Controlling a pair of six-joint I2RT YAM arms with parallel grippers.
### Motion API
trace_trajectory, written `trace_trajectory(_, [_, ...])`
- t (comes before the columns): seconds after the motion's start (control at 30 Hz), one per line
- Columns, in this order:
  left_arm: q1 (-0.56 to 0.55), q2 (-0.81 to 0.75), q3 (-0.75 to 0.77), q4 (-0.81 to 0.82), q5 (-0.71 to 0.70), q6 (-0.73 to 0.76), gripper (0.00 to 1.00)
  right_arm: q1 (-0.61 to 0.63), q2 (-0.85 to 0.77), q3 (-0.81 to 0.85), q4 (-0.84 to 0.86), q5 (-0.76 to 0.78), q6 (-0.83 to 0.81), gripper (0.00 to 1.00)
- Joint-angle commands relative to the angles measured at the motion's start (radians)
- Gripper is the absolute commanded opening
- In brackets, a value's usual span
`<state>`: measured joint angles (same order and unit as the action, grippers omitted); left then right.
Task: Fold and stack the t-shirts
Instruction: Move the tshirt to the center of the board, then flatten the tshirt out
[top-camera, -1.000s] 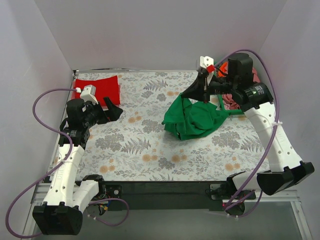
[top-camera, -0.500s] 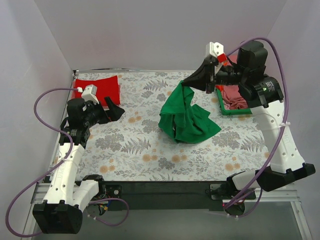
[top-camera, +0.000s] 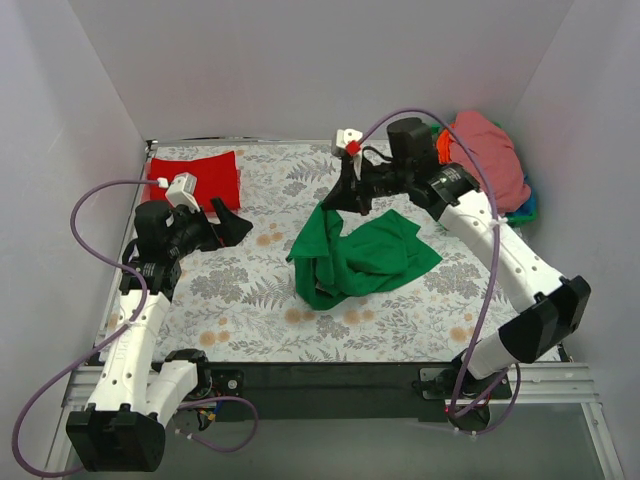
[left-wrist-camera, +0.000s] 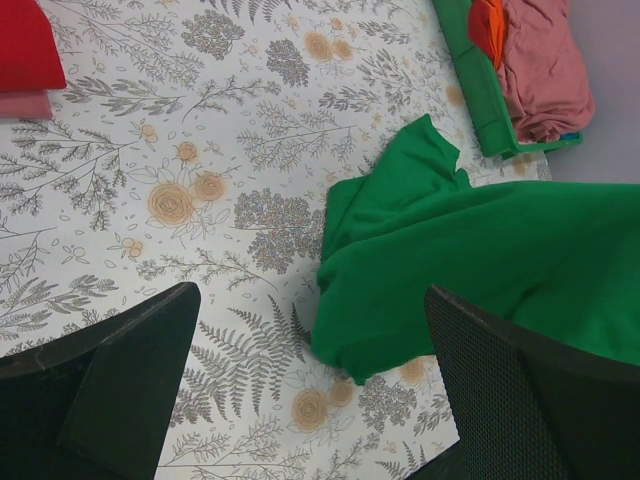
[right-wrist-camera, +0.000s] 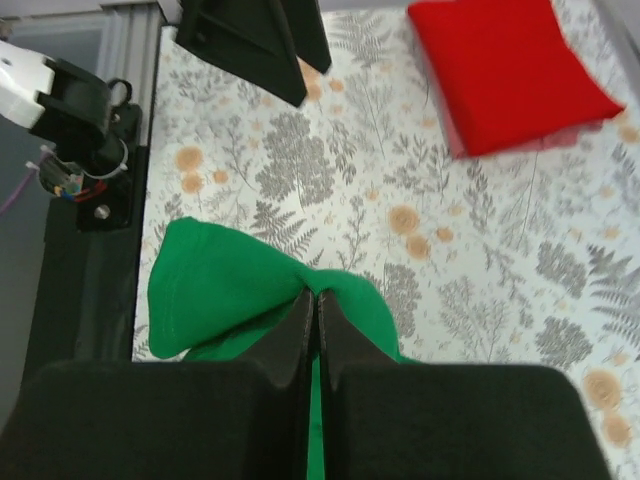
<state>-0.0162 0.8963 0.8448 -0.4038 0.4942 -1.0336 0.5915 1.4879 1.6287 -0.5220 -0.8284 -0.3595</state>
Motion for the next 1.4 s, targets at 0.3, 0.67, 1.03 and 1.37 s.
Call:
trace_trajectory(0.3, [-0.004,-0.037,-0.033,0.002,0.007,0.001,0.95,0.073,0.118,-0.213,0.085,0.362,-0.087,0.54])
trace_trajectory(0.67, [-0.004,0.029,-0.073,0.019,0.115,-0.019,0.95,-0.045,-0.021,-0.411,0.076,0.323,-0.202,0.82])
trace_trajectory(1.03, [-0.099,0.147,-0.059,0.052,0.179,-0.059,0.94,-0.341,-0.227,-0.803,0.18,0.088,-0.252,0.82])
trace_trajectory(1.37, [-0.453,0.329,0.095,0.066,-0.074,0.03,0.9,-0.446,-0.262,-0.879,0.223,0.069,-0.262,0.83])
